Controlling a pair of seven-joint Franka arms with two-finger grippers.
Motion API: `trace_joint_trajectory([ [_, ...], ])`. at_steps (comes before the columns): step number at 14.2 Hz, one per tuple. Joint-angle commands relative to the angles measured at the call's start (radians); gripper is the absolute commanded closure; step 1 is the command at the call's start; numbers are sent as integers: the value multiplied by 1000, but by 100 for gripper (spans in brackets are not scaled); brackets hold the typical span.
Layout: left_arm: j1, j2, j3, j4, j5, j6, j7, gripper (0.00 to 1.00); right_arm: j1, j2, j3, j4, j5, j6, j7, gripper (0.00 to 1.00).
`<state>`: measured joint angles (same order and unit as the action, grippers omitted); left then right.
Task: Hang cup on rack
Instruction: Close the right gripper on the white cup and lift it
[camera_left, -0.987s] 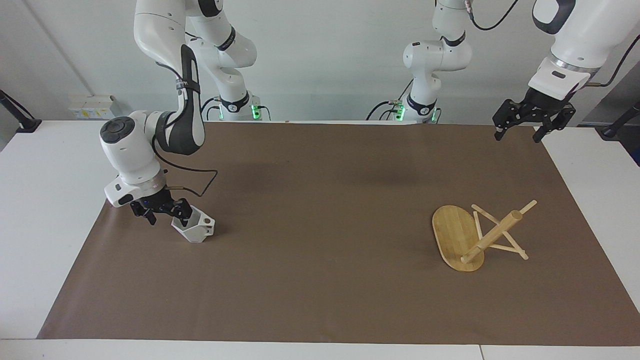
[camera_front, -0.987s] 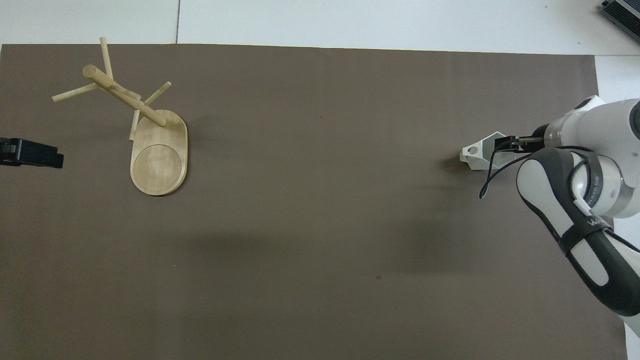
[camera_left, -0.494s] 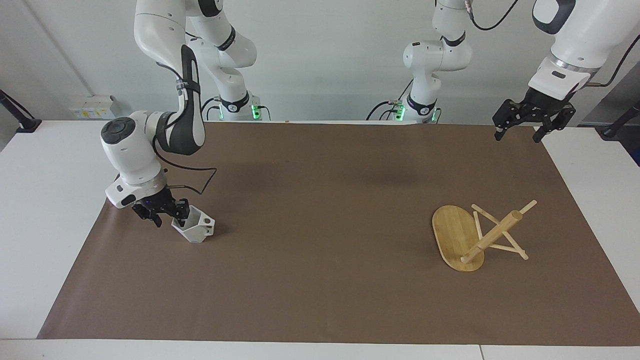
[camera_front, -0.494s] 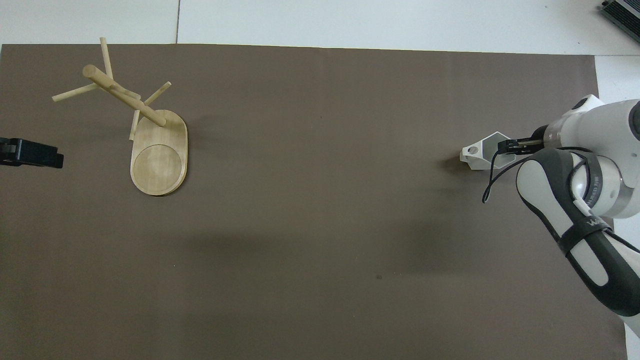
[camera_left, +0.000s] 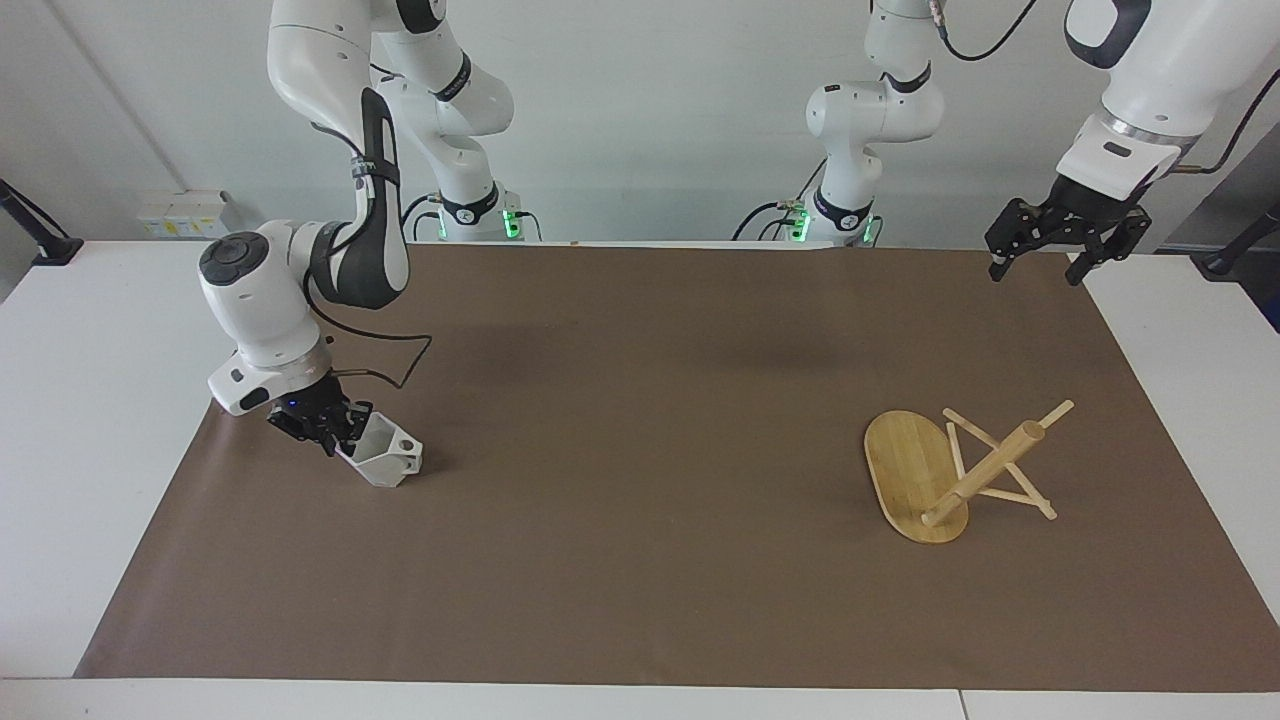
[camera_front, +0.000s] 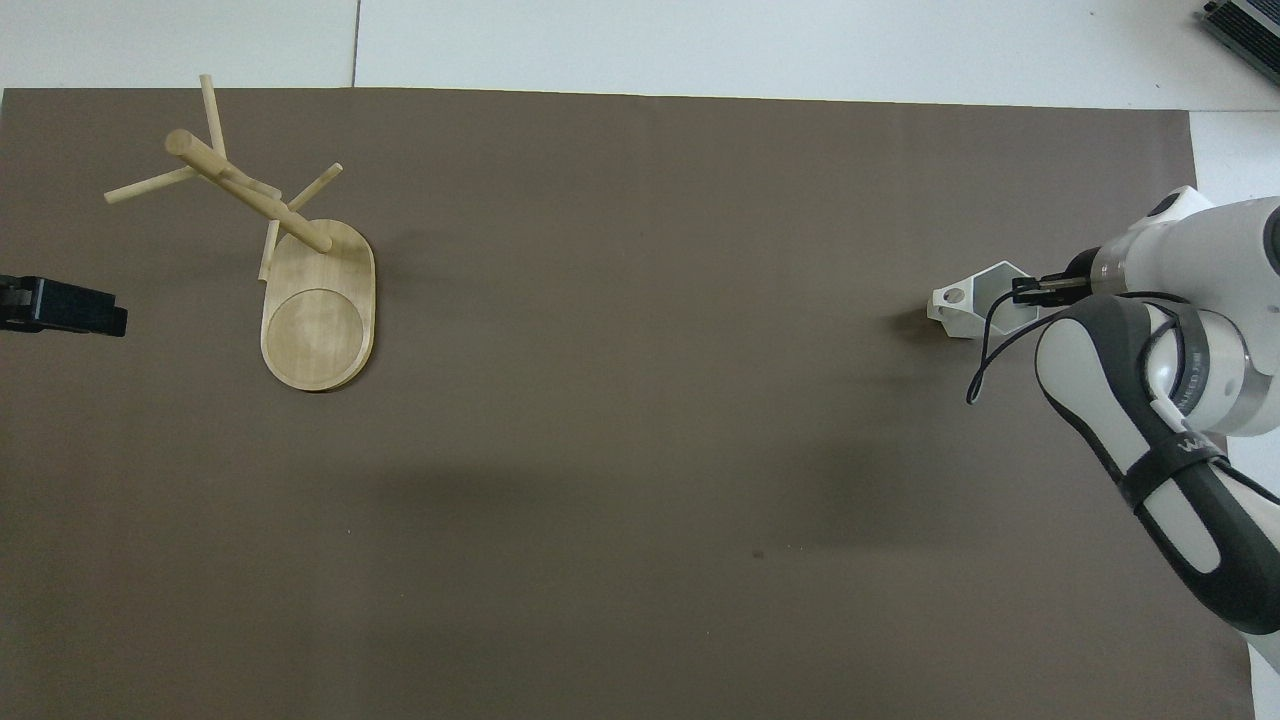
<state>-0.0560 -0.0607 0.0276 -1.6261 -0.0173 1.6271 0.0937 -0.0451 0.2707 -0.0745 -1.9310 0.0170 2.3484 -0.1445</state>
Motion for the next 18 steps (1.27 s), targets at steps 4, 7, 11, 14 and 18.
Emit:
trace_joint_trajectory([
  [4, 7, -16, 0, -14, -13, -7, 11, 0, -10, -10, 4, 12, -14, -12, -9, 100],
  [7, 7, -16, 0, -14, -13, -7, 11, 0, -10, -11, 2, 32, -3, -41, -9, 100],
  [11, 7, -16, 0, -15, -13, -7, 11, 0, -9, -37, 7, 69, 4, -138, -9, 100],
  [14, 7, -18, 0, -15, -13, -10, 11, 0, -9, -67, 22, 87, 4, -210, -10, 100],
  [18, -1, -19, -3, -17, -13, -13, 11, 0, -9, -110, 80, 118, 32, -333, -7, 100],
])
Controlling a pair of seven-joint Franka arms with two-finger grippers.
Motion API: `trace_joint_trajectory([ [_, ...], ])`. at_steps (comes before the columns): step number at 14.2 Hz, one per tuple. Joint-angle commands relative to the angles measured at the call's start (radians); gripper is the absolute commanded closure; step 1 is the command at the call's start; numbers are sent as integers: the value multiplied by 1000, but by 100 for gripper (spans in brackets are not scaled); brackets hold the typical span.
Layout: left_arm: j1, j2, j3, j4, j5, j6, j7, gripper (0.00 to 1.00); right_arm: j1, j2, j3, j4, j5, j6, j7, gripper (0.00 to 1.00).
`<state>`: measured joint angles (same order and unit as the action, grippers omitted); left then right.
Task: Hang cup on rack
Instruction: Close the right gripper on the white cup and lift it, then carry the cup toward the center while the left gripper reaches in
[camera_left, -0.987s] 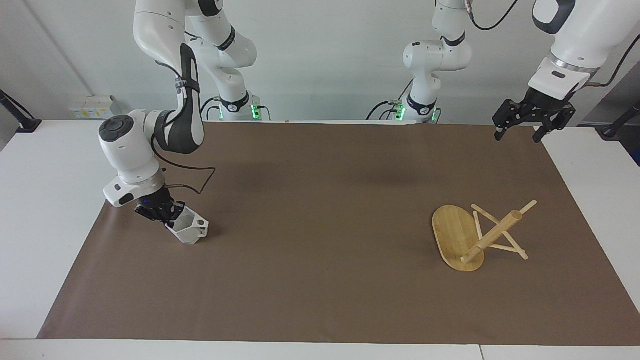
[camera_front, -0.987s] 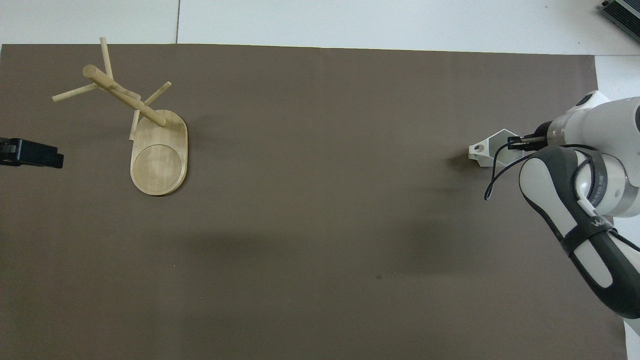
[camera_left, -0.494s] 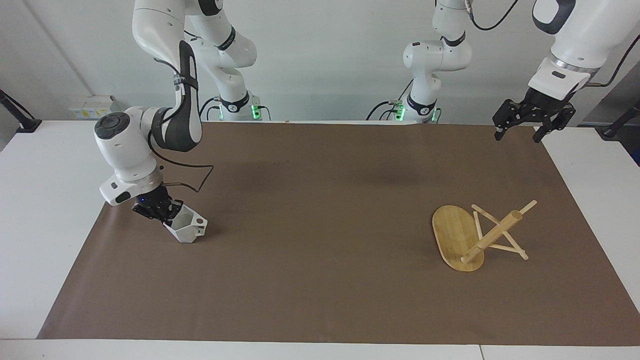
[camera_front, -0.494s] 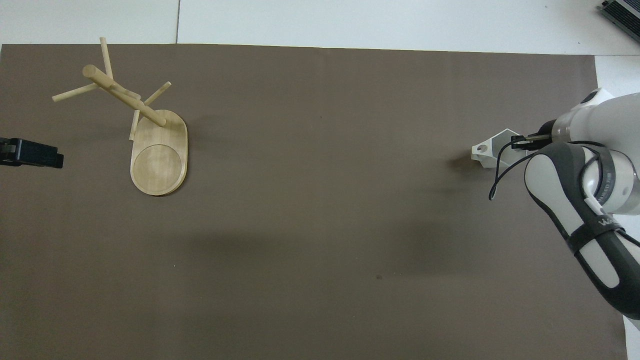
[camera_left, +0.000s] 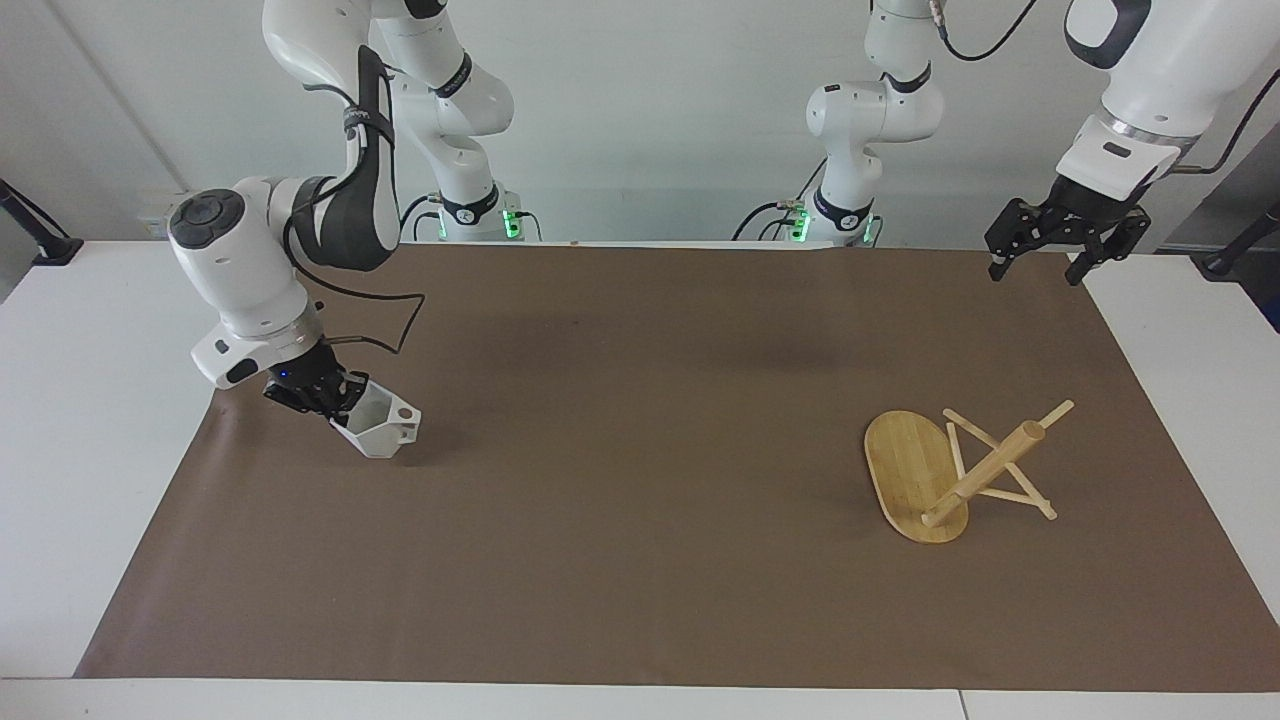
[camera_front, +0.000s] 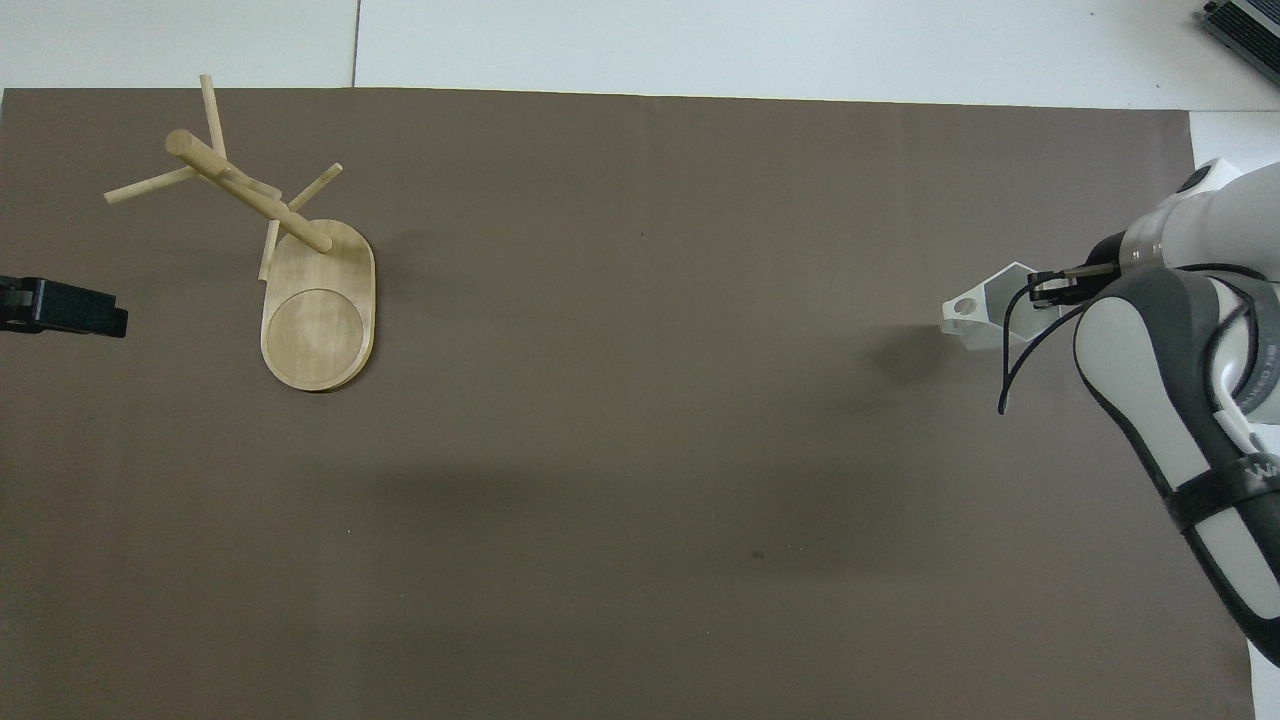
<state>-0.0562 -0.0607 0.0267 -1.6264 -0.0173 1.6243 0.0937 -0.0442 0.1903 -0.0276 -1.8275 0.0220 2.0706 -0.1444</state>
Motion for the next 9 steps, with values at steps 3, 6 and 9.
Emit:
trace_joint_trajectory([
  [3, -1, -31, -2, -33, -13, -30, 8, 0, -8, -80, 64, 17, 283, -98, -4, 100],
  [6, 4, -36, 1, -32, -13, -76, 3, 0, -8, -118, 136, 48, 308, -144, -4, 100],
  [9, -10, -45, -8, -36, -15, -138, -196, 0, -8, -138, 199, 97, 363, -227, 41, 100],
])
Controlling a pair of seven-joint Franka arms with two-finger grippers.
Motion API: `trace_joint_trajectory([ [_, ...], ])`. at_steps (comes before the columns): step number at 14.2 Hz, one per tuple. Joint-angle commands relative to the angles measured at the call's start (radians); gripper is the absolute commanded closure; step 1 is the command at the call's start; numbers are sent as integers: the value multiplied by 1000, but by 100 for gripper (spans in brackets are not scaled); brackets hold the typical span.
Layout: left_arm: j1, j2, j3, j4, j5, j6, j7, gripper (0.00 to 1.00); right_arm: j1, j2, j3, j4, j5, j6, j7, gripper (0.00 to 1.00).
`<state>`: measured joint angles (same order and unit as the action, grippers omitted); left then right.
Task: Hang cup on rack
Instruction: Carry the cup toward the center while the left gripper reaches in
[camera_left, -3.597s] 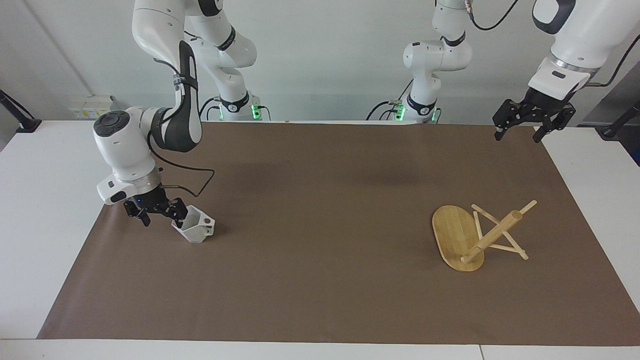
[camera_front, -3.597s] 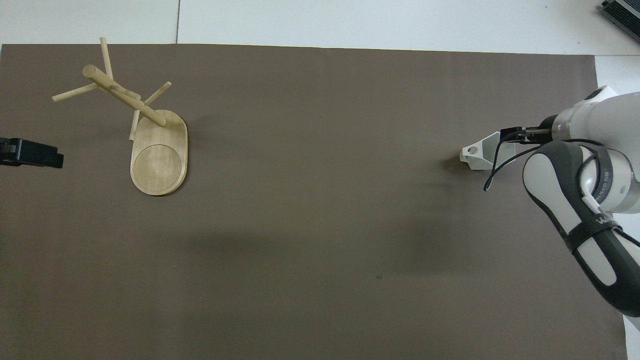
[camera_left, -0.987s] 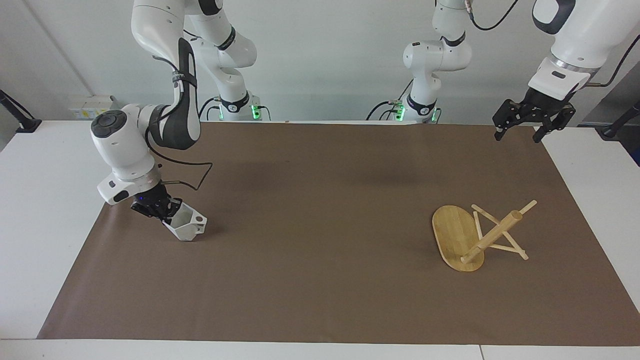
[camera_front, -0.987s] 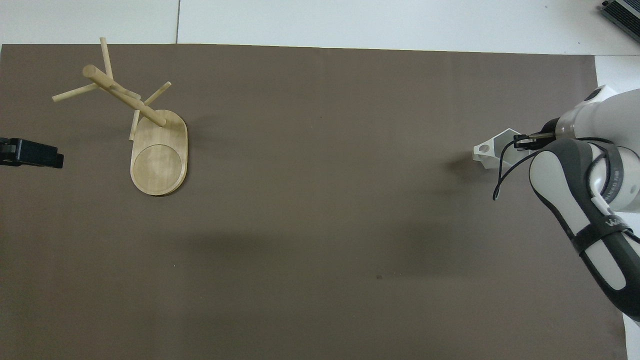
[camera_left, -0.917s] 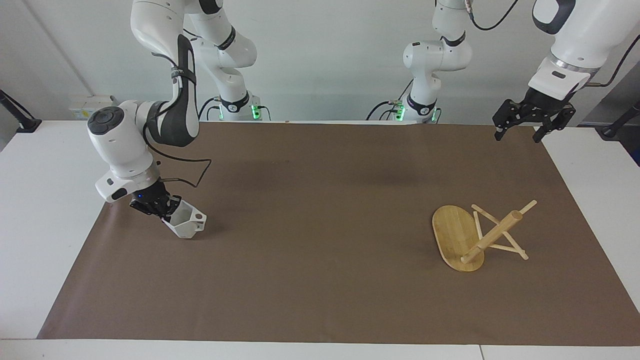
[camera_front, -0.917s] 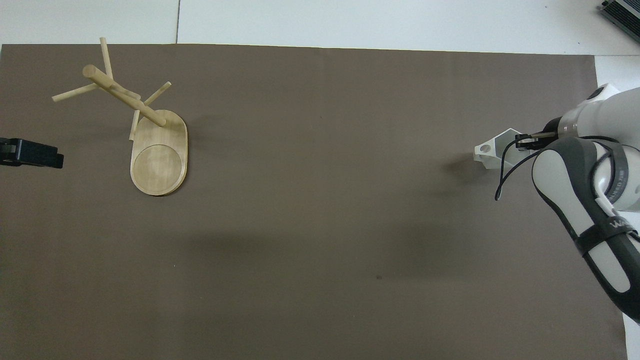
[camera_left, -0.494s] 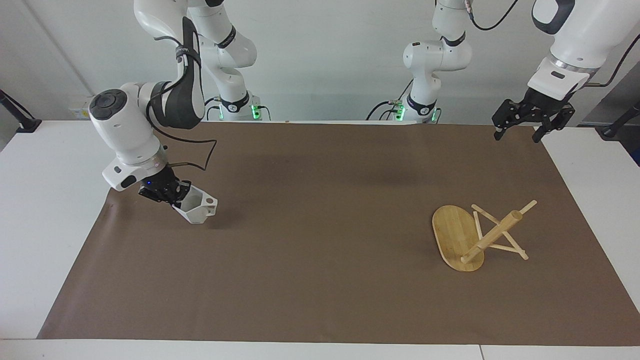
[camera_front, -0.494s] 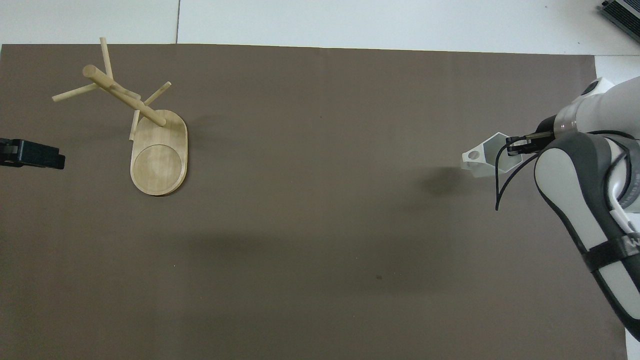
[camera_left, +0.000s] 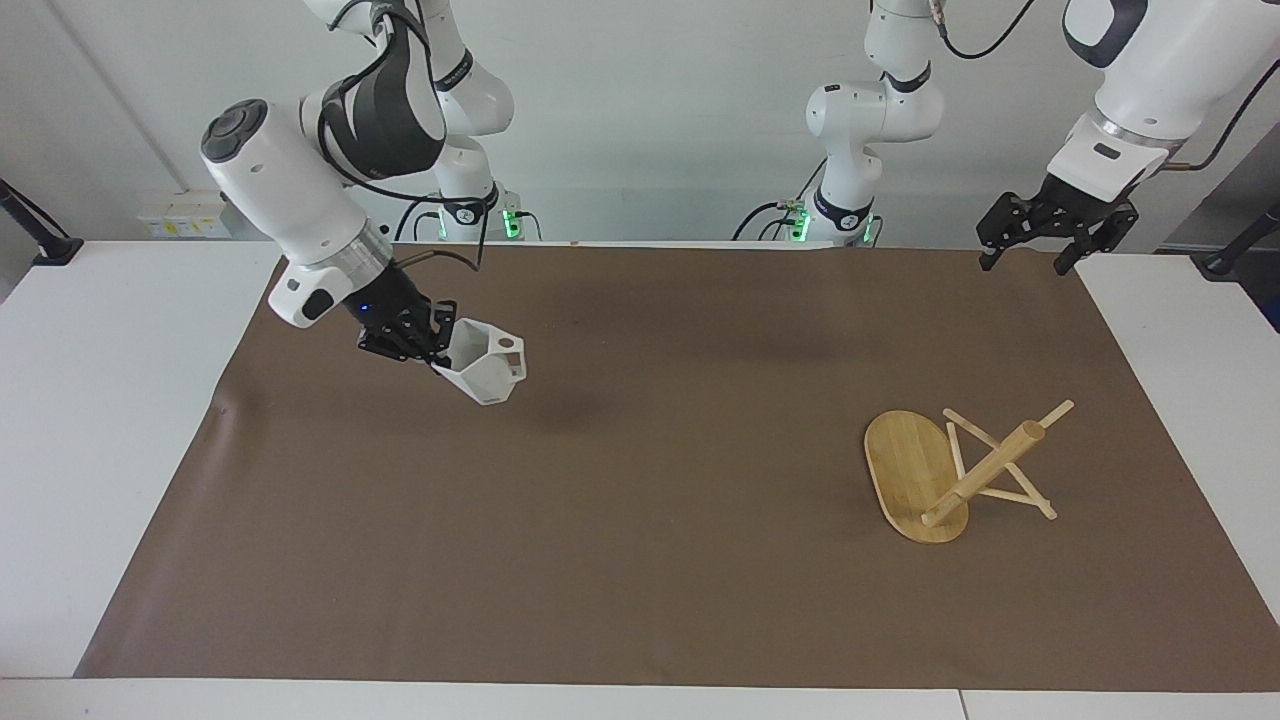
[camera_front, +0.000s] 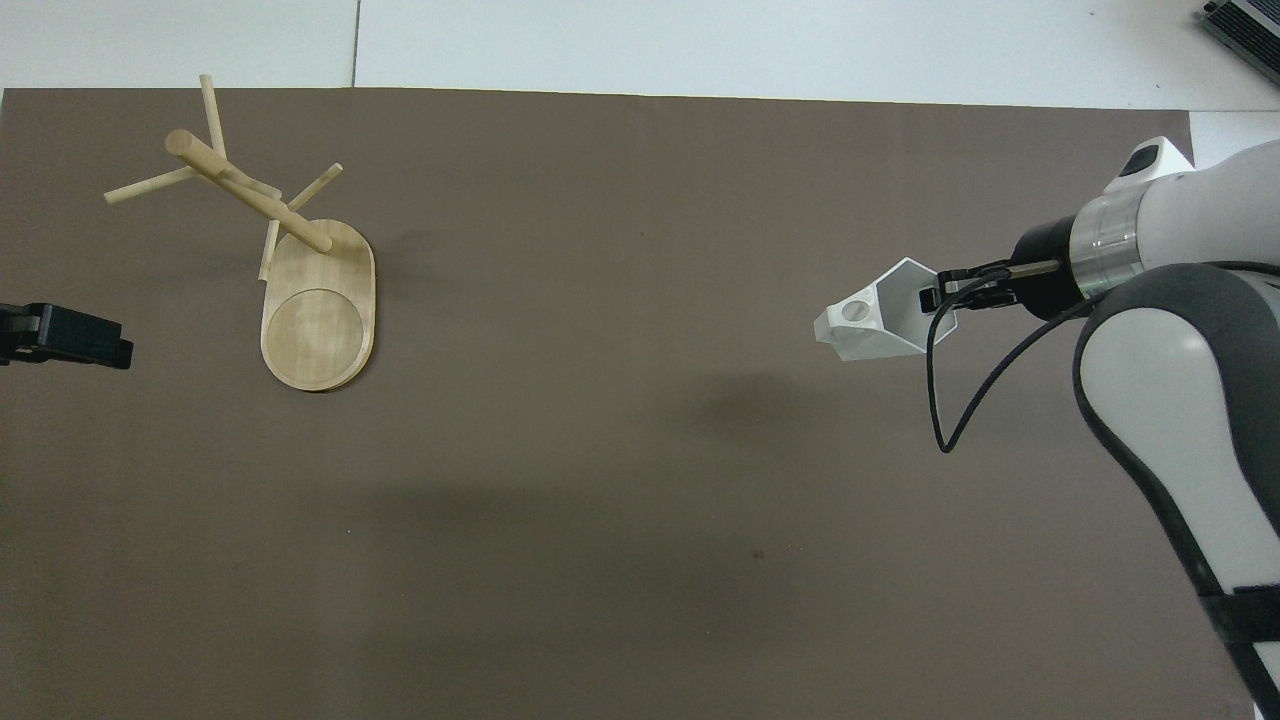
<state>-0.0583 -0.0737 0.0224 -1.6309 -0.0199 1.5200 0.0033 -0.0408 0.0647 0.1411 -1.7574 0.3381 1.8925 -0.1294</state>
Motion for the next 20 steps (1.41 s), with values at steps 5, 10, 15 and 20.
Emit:
trace_joint_trajectory([
  [5, -32, -70, -76, -64, -29, -239, -296, 0, -10, -59, 168, 29, 209, -59, 221, 100],
  [10, -32, -144, -76, -203, -285, -200, -786, 0, -7, -68, 259, 27, 347, 25, 342, 100],
  [15, -20, -239, -75, -401, -535, 16, -1259, 0, 10, -65, 325, 16, 463, 195, 508, 100],
  [20, 36, -256, -73, -477, -776, 212, -1549, 0, 12, -56, 391, -11, 466, 298, 545, 100],
])
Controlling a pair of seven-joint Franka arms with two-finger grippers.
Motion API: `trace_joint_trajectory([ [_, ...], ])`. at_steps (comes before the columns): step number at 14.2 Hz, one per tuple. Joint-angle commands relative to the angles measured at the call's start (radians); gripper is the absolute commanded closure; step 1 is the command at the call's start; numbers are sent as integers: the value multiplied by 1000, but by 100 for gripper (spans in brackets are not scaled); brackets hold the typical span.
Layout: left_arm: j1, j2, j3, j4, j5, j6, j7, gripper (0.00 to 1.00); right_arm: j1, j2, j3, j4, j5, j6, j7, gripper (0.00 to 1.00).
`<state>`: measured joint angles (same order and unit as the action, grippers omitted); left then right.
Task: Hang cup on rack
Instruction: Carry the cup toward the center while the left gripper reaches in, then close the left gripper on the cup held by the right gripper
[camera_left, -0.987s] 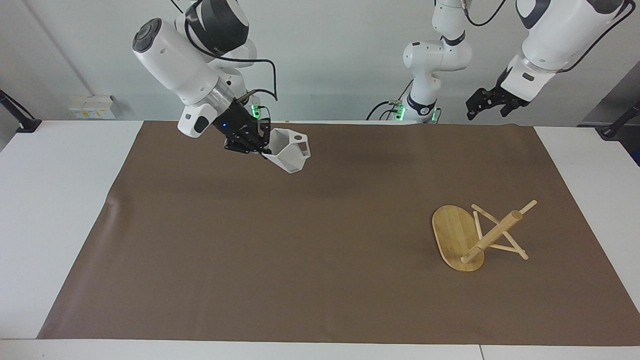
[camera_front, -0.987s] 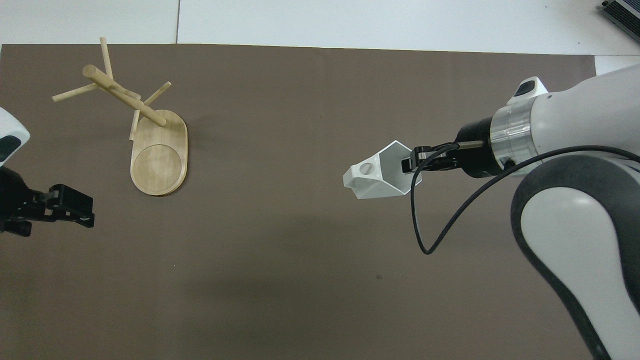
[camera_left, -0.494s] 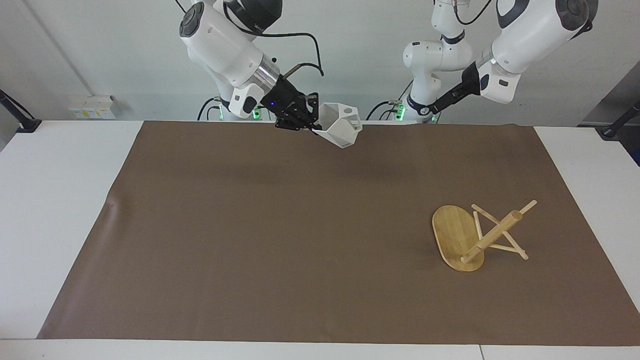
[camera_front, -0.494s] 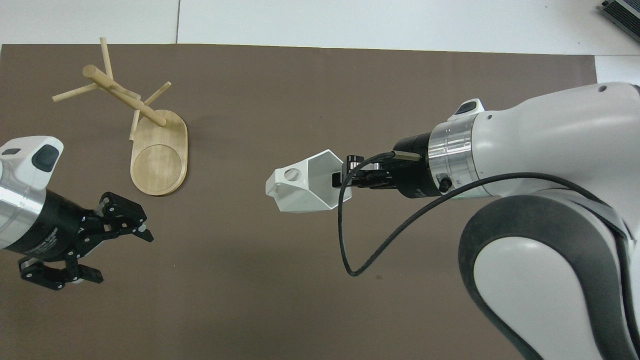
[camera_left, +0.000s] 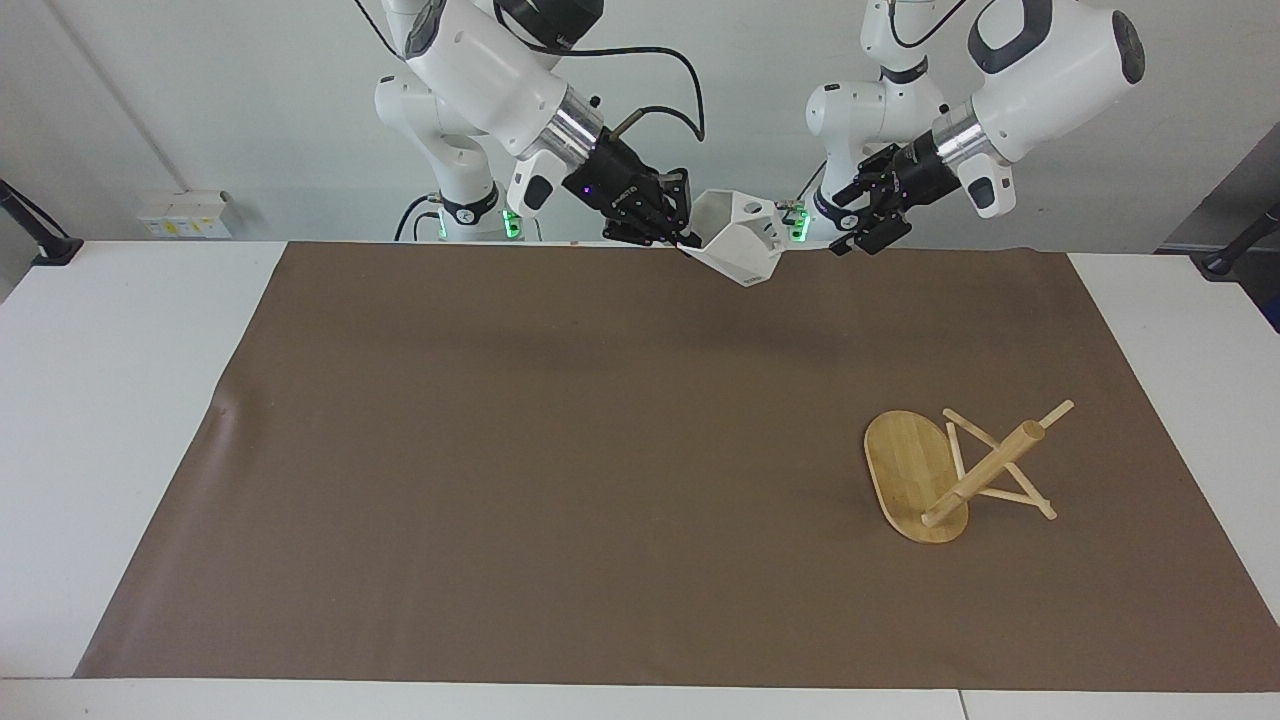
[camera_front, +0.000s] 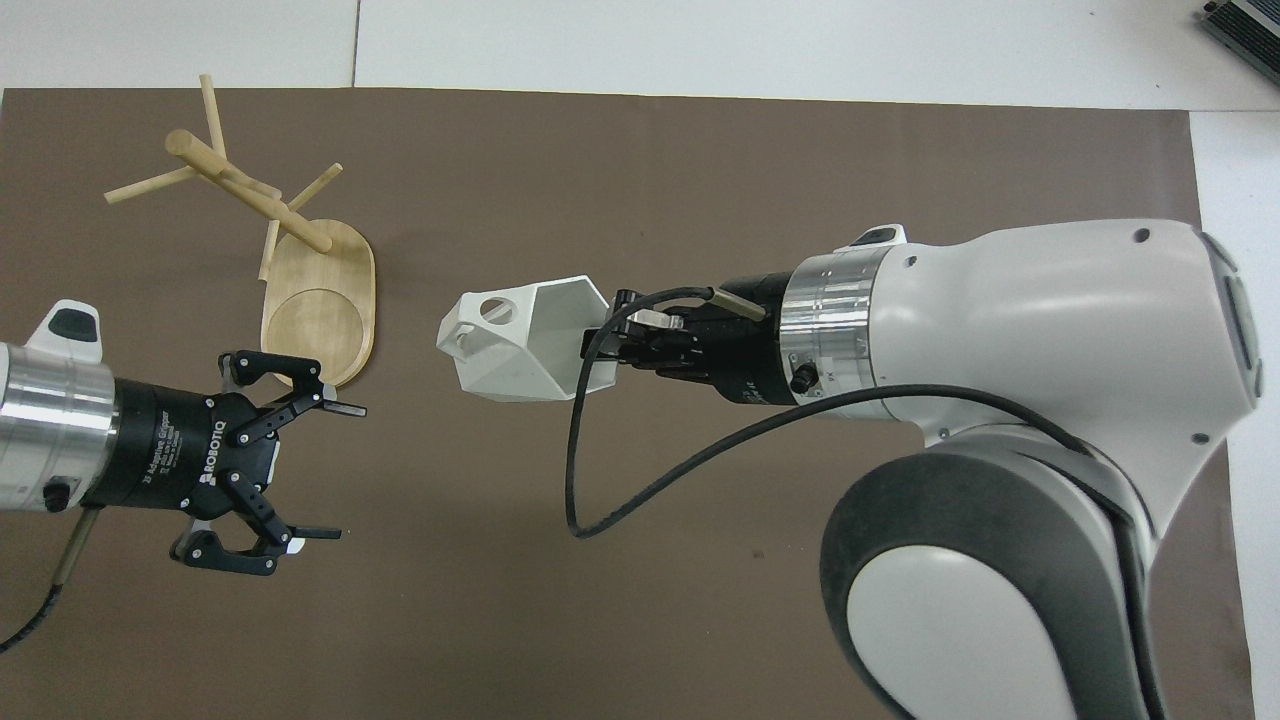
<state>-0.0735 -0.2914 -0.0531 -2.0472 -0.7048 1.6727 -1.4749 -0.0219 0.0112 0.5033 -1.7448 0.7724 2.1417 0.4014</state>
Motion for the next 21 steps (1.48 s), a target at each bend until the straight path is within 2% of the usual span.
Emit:
trace_joint_trajectory([
  [1, 82, -32, 2, -67, -152, 67, -73, 0, -7, 9, 46, -25, 38, 84, 34, 100],
  [4, 104, 24, 2, -67, -246, 84, -73, 0, -7, 30, 83, -25, 41, 170, 68, 100],
  [7, 98, 83, 2, -42, -317, 101, -74, 0, -7, 33, 83, -25, 41, 170, 68, 100],
  [10, 89, 185, -1, 69, -332, 91, -78, 0, -7, 35, 83, -25, 42, 170, 69, 100],
  [17, 61, 219, -24, 99, -383, 150, -68, 0, -6, 35, 83, -25, 41, 170, 68, 100],
  [18, 57, 244, -34, 125, -383, 157, -70, 0, -6, 35, 83, -25, 41, 169, 68, 100],
  [21, 57, 253, -80, 148, -400, 167, -73, 0, -7, 35, 83, -25, 41, 169, 68, 100],
])
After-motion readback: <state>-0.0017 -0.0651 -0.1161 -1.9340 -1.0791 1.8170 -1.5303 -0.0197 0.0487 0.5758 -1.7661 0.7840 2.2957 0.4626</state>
